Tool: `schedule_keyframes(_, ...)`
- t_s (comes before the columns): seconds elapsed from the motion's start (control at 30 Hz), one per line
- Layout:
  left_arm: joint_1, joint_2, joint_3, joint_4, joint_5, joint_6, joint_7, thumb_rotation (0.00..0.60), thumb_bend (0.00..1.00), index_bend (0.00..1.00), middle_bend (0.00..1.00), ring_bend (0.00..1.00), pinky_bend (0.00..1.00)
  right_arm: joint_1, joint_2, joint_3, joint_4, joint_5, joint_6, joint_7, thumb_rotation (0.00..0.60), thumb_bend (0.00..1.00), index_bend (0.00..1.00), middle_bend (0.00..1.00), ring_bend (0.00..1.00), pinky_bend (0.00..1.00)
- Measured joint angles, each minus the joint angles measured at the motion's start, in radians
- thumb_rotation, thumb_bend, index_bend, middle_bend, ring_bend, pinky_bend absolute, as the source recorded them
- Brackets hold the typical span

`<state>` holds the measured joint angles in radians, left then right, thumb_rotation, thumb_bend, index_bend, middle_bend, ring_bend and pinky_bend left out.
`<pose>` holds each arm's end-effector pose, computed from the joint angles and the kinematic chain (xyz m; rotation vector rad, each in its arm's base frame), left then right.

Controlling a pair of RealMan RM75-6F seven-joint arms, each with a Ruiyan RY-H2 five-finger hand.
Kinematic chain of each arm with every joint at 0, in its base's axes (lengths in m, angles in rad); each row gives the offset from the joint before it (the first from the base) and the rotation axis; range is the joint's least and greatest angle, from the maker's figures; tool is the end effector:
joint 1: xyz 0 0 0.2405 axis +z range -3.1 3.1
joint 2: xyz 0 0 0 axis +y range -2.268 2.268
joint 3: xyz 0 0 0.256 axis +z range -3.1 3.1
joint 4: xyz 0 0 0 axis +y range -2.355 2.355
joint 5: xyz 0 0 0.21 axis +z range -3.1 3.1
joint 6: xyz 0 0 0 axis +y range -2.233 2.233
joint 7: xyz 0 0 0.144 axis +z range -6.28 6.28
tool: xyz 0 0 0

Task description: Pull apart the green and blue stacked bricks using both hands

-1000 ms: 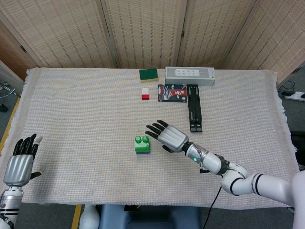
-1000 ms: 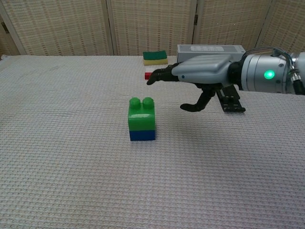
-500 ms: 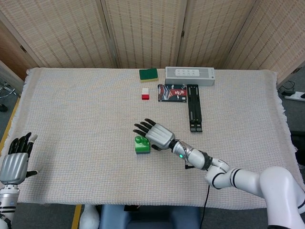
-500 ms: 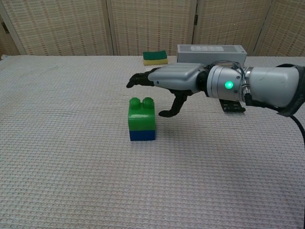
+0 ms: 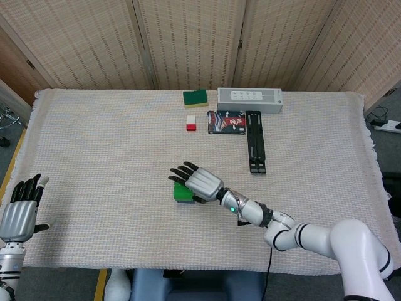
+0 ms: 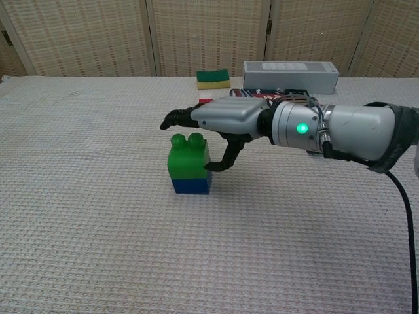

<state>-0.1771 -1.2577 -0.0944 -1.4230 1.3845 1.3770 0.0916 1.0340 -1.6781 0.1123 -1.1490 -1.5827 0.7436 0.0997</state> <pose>-0.3344 0.2224 0.1315 -1.3937 -0.8458 -0.7788 -0.0692 -0.3690 -0.0751 2.3872 -0.6456 1.0043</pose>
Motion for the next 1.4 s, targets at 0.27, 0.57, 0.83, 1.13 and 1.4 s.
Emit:
schedule_keyframes(0.27, 0.0, 0.005, 0.005, -0.009, 0.003, -0.001, 0.0, 0.6, 0.21, 0.0, 0.0, 0.0, 0.0, -0.006, 0.039, 0.001, -0.067, 0.036, 0.0, -0.07, 0.6, 0.41, 0.0, 0.0, 0.0, 0.0)
schedule_keyframes(0.57, -0.001, 0.005, 0.006, -0.014, 0.0, -0.001, 0.008, 0.6, 0.21, 0.0, 0.0, 0.0, 0.0, 0.001, 0.086, -0.001, -0.119, 0.082, -0.044, -0.155, 0.6, 0.41, 0.0, 0.0, 0.0, 0.0)
schedule_keyframes(0.83, -0.004, 0.001, 0.003, -0.01, -0.012, -0.008, 0.015, 0.6, 0.2, 0.0, 0.0, 0.0, 0.0, 0.031, 0.09, 0.005, -0.125, 0.097, -0.075, -0.209, 0.6, 0.41, 0.0, 0.0, 0.0, 0.0)
schedule_keyframes(1.13, -0.006, -0.001, -0.005, 0.001, -0.032, -0.018, 0.008, 0.6, 0.19, 0.0, 0.0, 0.0, 0.0, 0.06, 0.069, -0.005, -0.098, 0.109, -0.108, -0.245, 0.6, 0.41, 0.0, 0.0, 0.0, 0.0)
schedule_keyframes(1.4, -0.016, -0.005, -0.008, 0.006, -0.037, -0.034, 0.001, 0.6, 0.19, 0.0, 0.0, 0.0, 0.0, 0.072, 0.056, -0.012, -0.088, 0.123, -0.129, -0.268, 0.6, 0.41, 0.0, 0.0, 0.0, 0.0)
